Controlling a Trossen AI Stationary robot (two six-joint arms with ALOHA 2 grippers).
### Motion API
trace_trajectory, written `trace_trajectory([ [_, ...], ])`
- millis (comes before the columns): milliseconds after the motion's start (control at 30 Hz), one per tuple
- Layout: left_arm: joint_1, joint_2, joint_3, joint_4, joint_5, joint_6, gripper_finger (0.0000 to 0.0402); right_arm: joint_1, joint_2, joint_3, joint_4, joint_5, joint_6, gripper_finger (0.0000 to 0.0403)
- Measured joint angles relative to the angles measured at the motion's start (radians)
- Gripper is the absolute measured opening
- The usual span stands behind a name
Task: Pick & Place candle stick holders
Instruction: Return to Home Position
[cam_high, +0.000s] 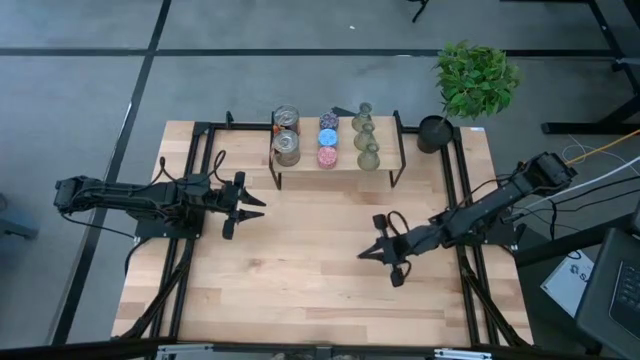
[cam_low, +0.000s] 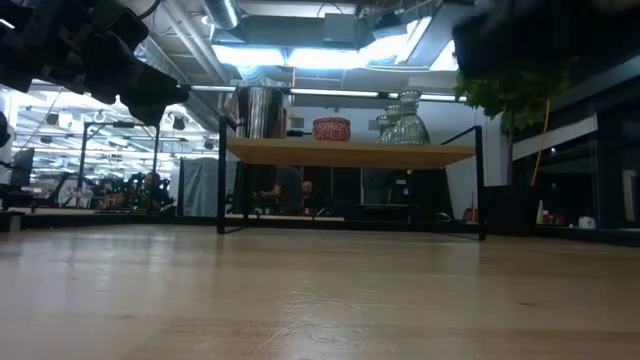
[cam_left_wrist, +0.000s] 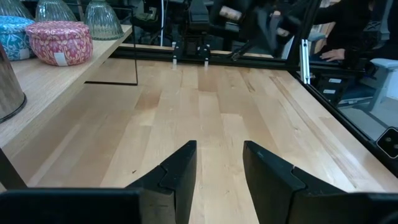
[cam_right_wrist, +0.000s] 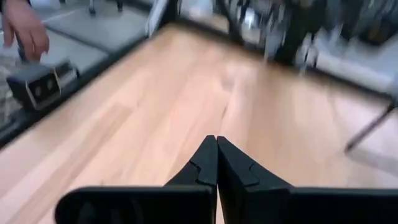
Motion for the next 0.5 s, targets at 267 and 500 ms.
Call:
trace_trajectory([
  [267,0.000,0.000,0.000,0.000,0.000,0.000,0.0127,0.000,0.000,-0.007,-0.194,-0.275,0.000,0.0001],
  [500,0.000,0.000,0.000,0.000,0.000,0.000,0.0127,-0.022,0.000,-0.185,0.058,-0.301,0.003,0.0001],
])
